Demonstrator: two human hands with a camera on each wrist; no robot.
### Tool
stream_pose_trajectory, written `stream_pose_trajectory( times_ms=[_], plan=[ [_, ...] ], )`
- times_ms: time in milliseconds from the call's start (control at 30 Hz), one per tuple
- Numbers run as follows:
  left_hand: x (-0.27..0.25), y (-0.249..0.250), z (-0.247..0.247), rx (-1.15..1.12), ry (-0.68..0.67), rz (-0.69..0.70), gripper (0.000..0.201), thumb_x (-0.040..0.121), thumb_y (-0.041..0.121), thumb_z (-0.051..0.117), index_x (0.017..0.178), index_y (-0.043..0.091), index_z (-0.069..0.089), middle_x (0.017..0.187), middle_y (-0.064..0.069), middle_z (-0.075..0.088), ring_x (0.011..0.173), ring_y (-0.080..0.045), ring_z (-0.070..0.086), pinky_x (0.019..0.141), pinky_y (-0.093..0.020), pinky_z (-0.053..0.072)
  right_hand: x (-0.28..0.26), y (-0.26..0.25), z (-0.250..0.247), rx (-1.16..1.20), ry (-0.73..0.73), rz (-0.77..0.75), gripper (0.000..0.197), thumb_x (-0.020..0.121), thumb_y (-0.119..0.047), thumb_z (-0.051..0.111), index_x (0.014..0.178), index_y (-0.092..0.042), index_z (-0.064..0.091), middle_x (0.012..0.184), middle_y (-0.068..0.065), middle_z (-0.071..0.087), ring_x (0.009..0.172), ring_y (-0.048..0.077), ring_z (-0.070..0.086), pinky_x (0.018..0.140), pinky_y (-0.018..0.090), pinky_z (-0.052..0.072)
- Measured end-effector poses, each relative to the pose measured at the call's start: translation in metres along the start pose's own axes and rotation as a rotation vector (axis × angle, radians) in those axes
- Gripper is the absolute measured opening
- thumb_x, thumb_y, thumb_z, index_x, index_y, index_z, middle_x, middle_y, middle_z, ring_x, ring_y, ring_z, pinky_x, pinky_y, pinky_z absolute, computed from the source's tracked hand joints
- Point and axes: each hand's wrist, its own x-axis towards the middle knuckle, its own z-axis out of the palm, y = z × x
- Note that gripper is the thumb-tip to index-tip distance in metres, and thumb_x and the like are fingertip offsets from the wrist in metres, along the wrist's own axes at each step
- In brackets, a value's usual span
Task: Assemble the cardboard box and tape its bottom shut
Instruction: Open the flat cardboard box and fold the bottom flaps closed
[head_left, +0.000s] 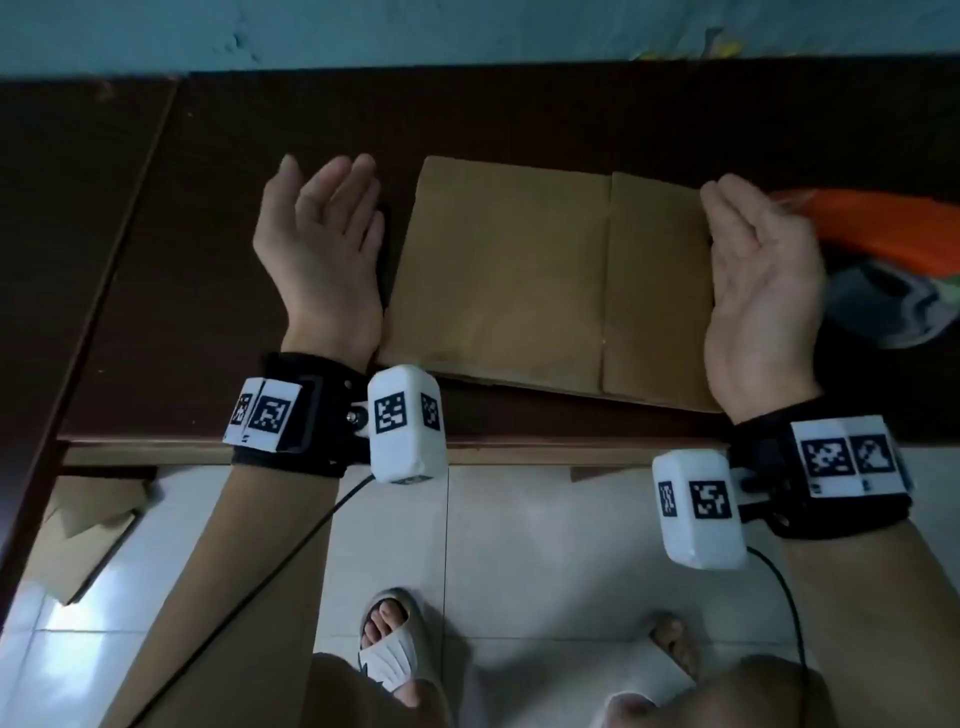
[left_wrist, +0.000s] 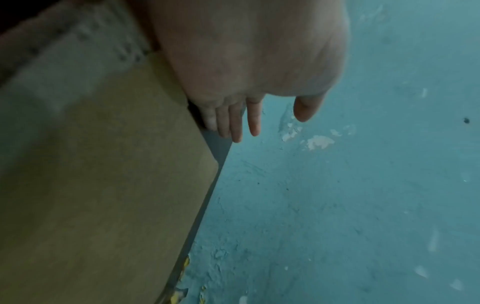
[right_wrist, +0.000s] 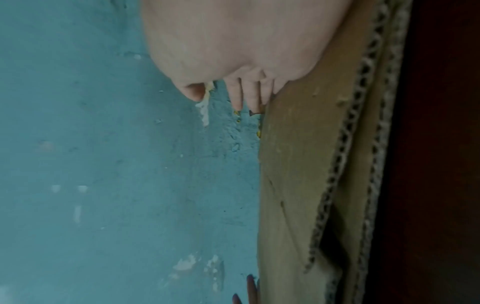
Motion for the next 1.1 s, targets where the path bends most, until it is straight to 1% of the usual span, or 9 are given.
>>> stream_pose_trajectory(
  times_ms=[200, 367, 400, 467, 533, 700, 867, 967, 1100],
  plan=[
    [0.002, -0.011, -0.015, -0.018, -0.109, -0.072, 0.071, 0.1, 0.053, 0.045, 0.148, -0.001, 0.047, 0.144, -0.022, 0.061, 0.135, -0.03, 0.06, 0.116, -0.039, 0.045, 0.004, 0.009, 0.001, -0.071, -0.005, 0.009, 0.04, 0.102, -0.034, 0.045, 0.134, -0.017, 0.062, 0.132, -0.005, 0.066, 0.115, -0.005, 0.064, 0.084, 0.004, 0.046],
    [-0.014, -0.018, -0.005, 0.269, -0.136, 0.04, 0.068, 0.1, 0.046, 0.049, 0.153, 0.004, 0.043, 0.147, -0.008, 0.057, 0.13, -0.015, 0.061, 0.115, -0.033, 0.044, 0.005, 0.012, -0.007, -0.093, -0.06, -0.005, 0.028, 0.104, -0.031, 0.048, 0.125, -0.023, 0.065, 0.121, -0.01, 0.068, 0.098, -0.011, 0.066, 0.071, 0.001, 0.047],
    [-0.017, -0.02, -0.005, 0.321, -0.15, 0.046, 0.062, 0.101, 0.045, 0.05, 0.149, 0.006, 0.052, 0.141, -0.004, 0.063, 0.123, -0.011, 0.065, 0.112, -0.03, 0.047, 0.004, 0.013, -0.009, -0.091, -0.074, -0.01, 0.027, 0.104, -0.03, 0.048, 0.124, -0.023, 0.066, 0.12, -0.01, 0.068, 0.097, -0.011, 0.066, 0.072, 0.002, 0.048],
    [-0.024, -0.024, -0.009, 0.4, -0.266, -0.021, 0.046, 0.107, 0.044, 0.043, 0.115, 0.015, 0.079, 0.107, 0.002, 0.08, 0.096, -0.005, 0.075, 0.086, -0.018, 0.058, 0.001, 0.014, -0.014, -0.121, -0.117, -0.039, 0.029, 0.103, -0.032, 0.051, 0.126, -0.022, 0.066, 0.123, -0.009, 0.068, 0.107, -0.007, 0.065, 0.087, 0.009, 0.05],
    [-0.034, -0.028, -0.015, 0.431, -0.316, -0.079, 0.049, 0.107, 0.048, 0.043, 0.117, 0.014, 0.077, 0.106, -0.005, 0.081, 0.093, -0.016, 0.078, 0.071, -0.025, 0.061, -0.002, 0.015, -0.019, -0.173, -0.155, -0.092, 0.036, 0.098, -0.034, 0.054, 0.13, -0.022, 0.066, 0.132, -0.005, 0.066, 0.123, 0.004, 0.06, 0.106, 0.023, 0.045],
    [-0.055, -0.028, -0.021, 0.417, -0.204, -0.051, 0.052, 0.095, 0.05, 0.064, 0.137, 0.019, 0.064, 0.129, -0.013, 0.072, 0.111, -0.031, 0.074, 0.089, -0.048, 0.062, -0.012, 0.01, -0.028, -0.146, -0.201, -0.141, 0.044, 0.096, -0.025, 0.055, 0.138, -0.014, 0.06, 0.139, 0.0, 0.061, 0.132, 0.011, 0.054, 0.108, 0.023, 0.039],
    [-0.07, -0.033, -0.022, 0.488, -0.12, 0.063, 0.044, 0.103, 0.027, 0.061, 0.147, 0.021, 0.054, 0.128, -0.007, 0.067, 0.108, -0.024, 0.069, 0.078, -0.038, 0.058, -0.027, 0.009, -0.037, -0.152, -0.231, -0.116, 0.044, 0.101, -0.018, 0.051, 0.145, -0.013, 0.053, 0.149, 0.001, 0.054, 0.141, 0.012, 0.046, 0.12, 0.031, 0.031],
    [-0.072, -0.034, -0.022, 0.476, -0.126, 0.064, 0.042, 0.107, 0.018, 0.054, 0.149, 0.018, 0.051, 0.133, -0.01, 0.067, 0.106, -0.025, 0.07, 0.076, -0.037, 0.059, -0.033, 0.005, -0.036, -0.194, -0.22, -0.106, 0.042, 0.104, -0.014, 0.05, 0.146, -0.015, 0.052, 0.15, 0.0, 0.052, 0.141, 0.011, 0.044, 0.113, 0.026, 0.033],
    [-0.074, -0.037, -0.022, 0.443, -0.137, 0.091, 0.038, 0.108, 0.016, 0.051, 0.146, 0.016, 0.055, 0.132, -0.012, 0.069, 0.108, -0.028, 0.07, 0.088, -0.045, 0.06, -0.032, 0.006, -0.037, -0.13, -0.163, -0.077, 0.043, 0.104, -0.014, 0.051, 0.147, -0.015, 0.051, 0.153, 0.001, 0.049, 0.143, 0.014, 0.042, 0.111, 0.026, 0.032]
  ],
)
